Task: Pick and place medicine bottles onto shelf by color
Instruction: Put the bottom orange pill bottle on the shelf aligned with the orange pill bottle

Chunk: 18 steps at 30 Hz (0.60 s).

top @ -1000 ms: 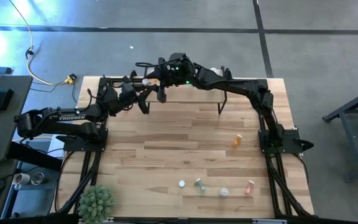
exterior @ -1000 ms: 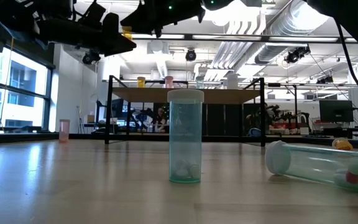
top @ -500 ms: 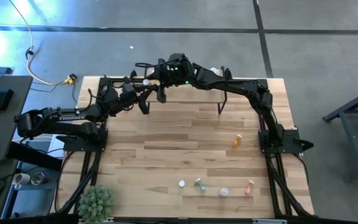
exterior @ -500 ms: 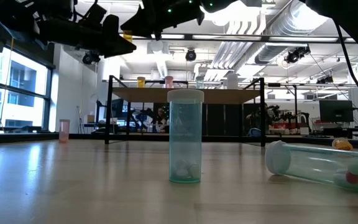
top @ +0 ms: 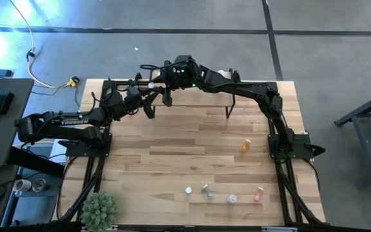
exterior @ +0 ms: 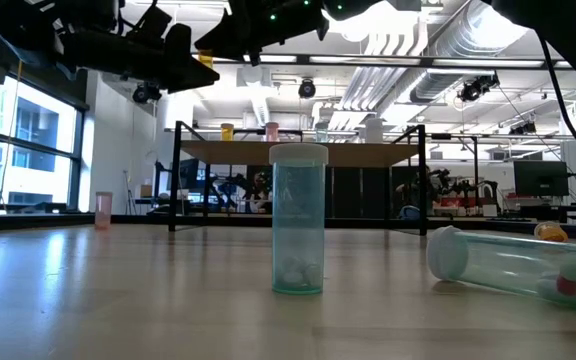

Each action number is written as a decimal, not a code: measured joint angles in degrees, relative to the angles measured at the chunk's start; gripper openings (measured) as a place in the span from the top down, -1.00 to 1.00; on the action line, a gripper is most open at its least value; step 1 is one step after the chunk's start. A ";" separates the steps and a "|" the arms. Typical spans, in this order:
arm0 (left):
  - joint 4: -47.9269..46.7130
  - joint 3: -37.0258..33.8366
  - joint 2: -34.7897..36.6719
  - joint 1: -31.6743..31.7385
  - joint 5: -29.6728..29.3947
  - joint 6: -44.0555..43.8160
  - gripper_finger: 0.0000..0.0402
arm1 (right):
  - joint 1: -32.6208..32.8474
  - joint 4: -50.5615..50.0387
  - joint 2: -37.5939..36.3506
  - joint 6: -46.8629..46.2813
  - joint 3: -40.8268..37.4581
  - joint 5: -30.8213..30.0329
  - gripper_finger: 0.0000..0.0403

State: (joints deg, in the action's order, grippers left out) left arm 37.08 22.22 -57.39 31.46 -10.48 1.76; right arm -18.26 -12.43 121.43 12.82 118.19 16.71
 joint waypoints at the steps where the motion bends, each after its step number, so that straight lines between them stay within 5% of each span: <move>1: -0.02 0.00 0.00 0.00 0.00 0.00 0.52 | 0.00 -0.06 0.00 0.00 0.00 0.00 0.36; 8: -0.27 0.00 0.00 0.00 -0.47 -0.03 0.47 | -0.11 -0.22 -0.02 -0.33 0.00 -0.37 0.37; 18: -1.11 0.00 0.00 0.04 -1.01 -0.21 0.12 | -0.54 -0.25 -0.02 -0.87 0.00 -2.62 0.37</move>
State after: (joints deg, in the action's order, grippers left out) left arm 35.97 22.22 -57.39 31.51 -11.49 1.55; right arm -18.81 -12.67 121.40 11.95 118.19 14.09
